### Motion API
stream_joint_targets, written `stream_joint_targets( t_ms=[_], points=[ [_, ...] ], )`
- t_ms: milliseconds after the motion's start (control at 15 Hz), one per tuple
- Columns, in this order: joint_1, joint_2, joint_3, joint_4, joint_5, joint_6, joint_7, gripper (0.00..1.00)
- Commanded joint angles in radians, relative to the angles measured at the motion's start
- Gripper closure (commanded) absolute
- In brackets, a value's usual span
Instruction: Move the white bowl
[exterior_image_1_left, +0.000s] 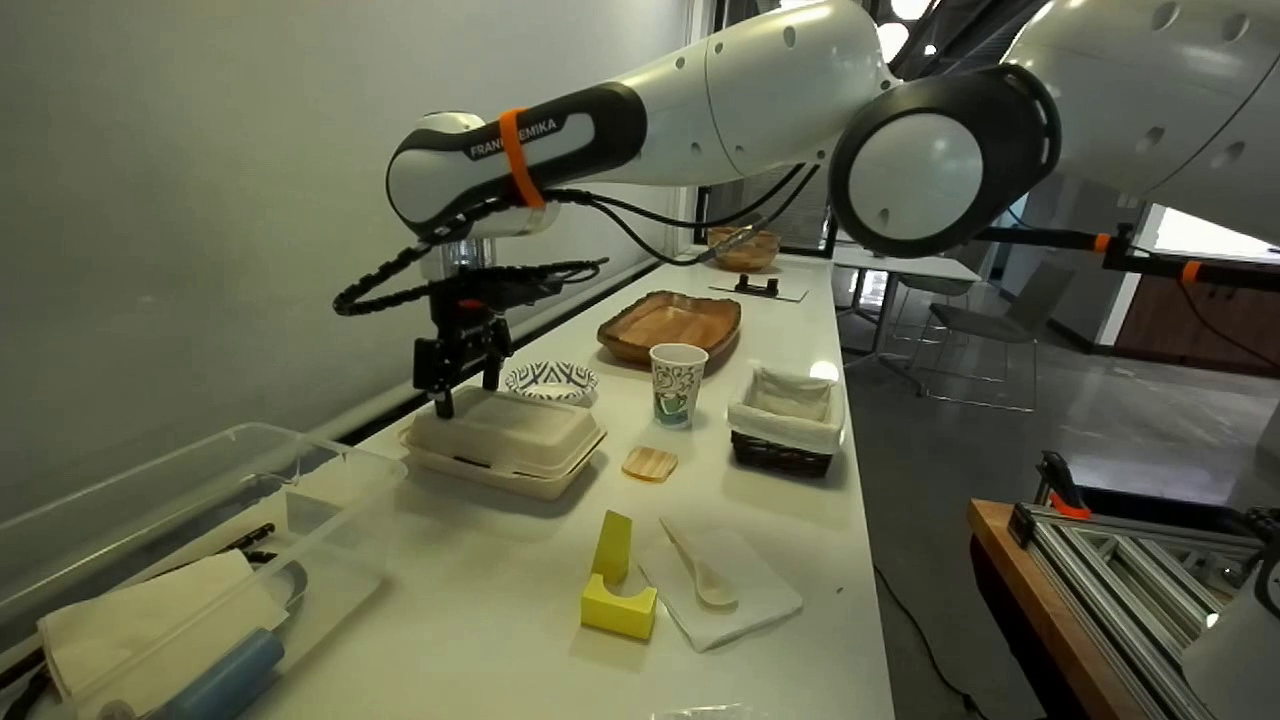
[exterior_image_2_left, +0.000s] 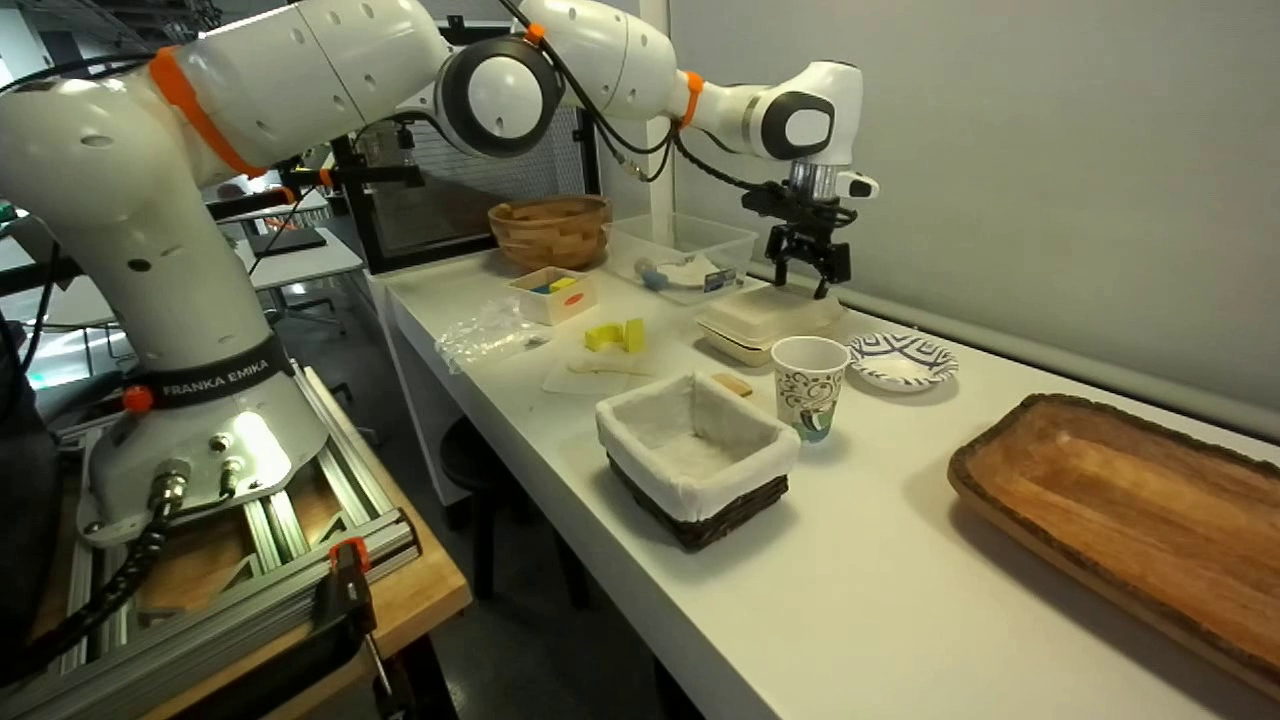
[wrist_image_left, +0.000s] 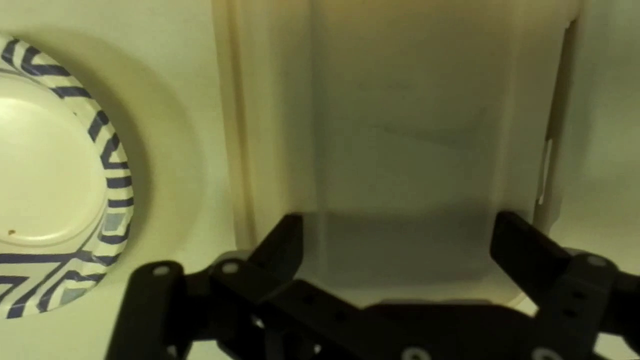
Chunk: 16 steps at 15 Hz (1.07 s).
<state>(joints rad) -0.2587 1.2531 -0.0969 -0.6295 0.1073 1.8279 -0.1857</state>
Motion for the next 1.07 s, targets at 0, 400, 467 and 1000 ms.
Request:
stream_joint_targets(
  t_ms=[0, 400, 467, 1000],
  points=[
    [0.008, -0.001, 0.026, -0.030, -0.012, -0.033, -0.166, 0.00],
    [0.039, -0.002, 0.034, -0.046, -0.042, -0.037, -0.415, 0.00],
    [0.045, -0.005, 0.034, -0.050, -0.047, -0.037, -0.455, 0.00],
    [0.085, -0.072, 0.041, -0.147, -0.085, -0.027, -0.796, 0.00]
  ],
)
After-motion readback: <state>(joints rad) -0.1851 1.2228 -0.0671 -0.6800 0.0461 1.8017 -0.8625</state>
